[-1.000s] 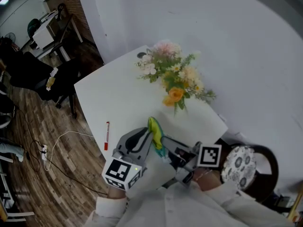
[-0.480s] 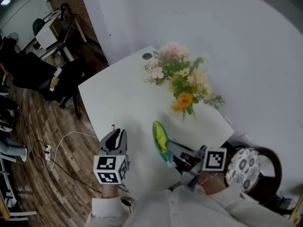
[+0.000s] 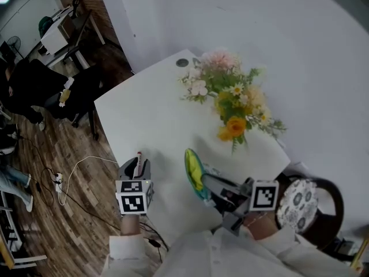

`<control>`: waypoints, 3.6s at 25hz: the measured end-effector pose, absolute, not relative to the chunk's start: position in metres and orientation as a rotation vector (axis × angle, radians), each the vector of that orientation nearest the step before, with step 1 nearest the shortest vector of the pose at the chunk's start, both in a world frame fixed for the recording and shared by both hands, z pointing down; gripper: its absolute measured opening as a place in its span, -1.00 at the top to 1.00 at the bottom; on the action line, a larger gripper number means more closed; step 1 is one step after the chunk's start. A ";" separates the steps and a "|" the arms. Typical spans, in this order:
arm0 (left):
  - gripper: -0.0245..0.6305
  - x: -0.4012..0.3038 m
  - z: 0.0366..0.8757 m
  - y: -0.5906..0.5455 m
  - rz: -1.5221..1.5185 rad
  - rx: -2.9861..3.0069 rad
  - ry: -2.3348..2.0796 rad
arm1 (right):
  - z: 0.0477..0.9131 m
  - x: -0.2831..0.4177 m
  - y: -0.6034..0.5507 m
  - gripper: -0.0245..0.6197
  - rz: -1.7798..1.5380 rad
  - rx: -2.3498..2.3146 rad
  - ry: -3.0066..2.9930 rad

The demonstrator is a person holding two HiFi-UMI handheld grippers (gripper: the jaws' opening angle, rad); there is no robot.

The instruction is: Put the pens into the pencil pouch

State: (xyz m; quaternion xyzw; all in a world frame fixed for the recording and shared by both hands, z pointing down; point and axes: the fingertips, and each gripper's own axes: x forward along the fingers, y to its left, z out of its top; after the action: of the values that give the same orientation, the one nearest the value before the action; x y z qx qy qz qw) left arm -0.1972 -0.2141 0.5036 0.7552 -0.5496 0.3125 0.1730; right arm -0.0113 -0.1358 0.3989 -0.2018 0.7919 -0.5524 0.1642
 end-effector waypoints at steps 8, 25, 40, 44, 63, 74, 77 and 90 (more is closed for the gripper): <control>0.57 -0.214 0.544 -0.223 1.027 2.045 -1.475 | 0.403 -0.014 -0.136 0.82 -1.608 -0.570 2.248; 0.70 -0.228 0.587 -0.239 1.059 1.922 -1.381 | 0.417 -0.012 -0.135 0.82 -1.651 -0.607 2.236; 0.71 -0.147 0.521 -0.211 0.748 2.156 -1.390 | 0.421 0.000 -0.128 0.82 -1.617 -0.629 2.214; 0.71 -0.121 0.494 -0.197 0.621 2.217 -1.337 | 0.419 0.001 -0.123 0.82 -1.609 -0.623 2.215; 0.71 -0.022 0.310 -0.163 -0.152 2.721 -1.056 | 0.413 0.013 -0.113 0.82 -1.569 -0.604 2.173; 0.71 0.001 0.285 -0.148 -0.396 2.807 -0.976 | 0.413 0.013 -0.111 0.82 -1.577 -0.593 2.184; 0.71 0.002 0.294 -0.149 -0.420 2.778 -0.970 | 0.412 0.014 -0.110 0.82 -1.589 -0.589 2.165; 0.71 0.003 0.331 -0.142 -0.333 2.783 -0.961 | 0.413 0.021 -0.113 0.82 -1.587 -0.594 2.159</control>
State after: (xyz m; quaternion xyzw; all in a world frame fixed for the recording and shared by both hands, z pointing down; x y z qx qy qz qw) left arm 0.0032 -0.1416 0.3307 0.9355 -0.3229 -0.1121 0.0891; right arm 0.0208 -0.1130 0.4126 -0.2122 0.7711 -0.5669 0.1974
